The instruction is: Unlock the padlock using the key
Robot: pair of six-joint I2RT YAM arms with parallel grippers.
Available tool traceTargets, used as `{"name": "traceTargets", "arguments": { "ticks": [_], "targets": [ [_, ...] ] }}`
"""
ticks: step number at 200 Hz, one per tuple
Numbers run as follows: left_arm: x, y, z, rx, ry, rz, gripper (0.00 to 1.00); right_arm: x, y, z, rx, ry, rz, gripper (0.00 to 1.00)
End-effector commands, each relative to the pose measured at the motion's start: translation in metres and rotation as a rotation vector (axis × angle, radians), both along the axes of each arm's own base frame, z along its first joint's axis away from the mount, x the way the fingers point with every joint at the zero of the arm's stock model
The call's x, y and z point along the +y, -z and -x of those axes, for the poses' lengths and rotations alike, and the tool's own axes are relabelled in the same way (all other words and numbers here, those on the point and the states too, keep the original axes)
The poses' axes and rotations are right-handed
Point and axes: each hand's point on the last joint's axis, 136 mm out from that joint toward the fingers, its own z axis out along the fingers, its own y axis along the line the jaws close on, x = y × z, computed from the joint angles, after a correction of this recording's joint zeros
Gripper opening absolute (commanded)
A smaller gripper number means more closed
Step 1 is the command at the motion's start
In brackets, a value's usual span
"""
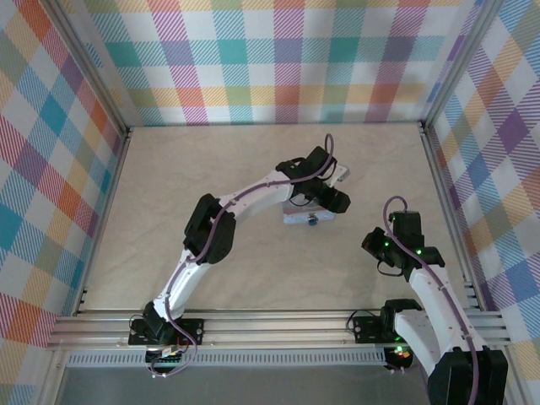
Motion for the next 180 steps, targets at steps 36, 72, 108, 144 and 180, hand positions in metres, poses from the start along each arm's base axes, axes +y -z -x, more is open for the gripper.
{"name": "traceTargets", "arguments": {
  "ticks": [36,72,108,144,180],
  "targets": [
    [0.042,-0.012,0.036,-0.014,-0.001,-0.046,0.69,0.014,-0.007,-0.005,-0.056,-0.07,-0.066,0.0],
    [0.062,-0.01,0.044,0.004,-0.026,-0.047,0.69,0.023,-0.012,-0.009,-0.087,-0.121,-0.096,0.0],
    [0.08,-0.002,0.053,0.033,-0.052,-0.047,0.69,0.031,-0.018,-0.011,-0.102,-0.168,-0.124,0.0],
    [0.095,0.002,0.058,0.05,-0.081,-0.042,0.69,0.037,-0.021,-0.013,-0.118,-0.201,-0.147,0.0],
    [0.098,-0.019,0.053,0.052,-0.108,0.043,0.69,0.055,-0.031,-0.019,-0.185,-0.282,-0.229,0.0]
  ]
}}
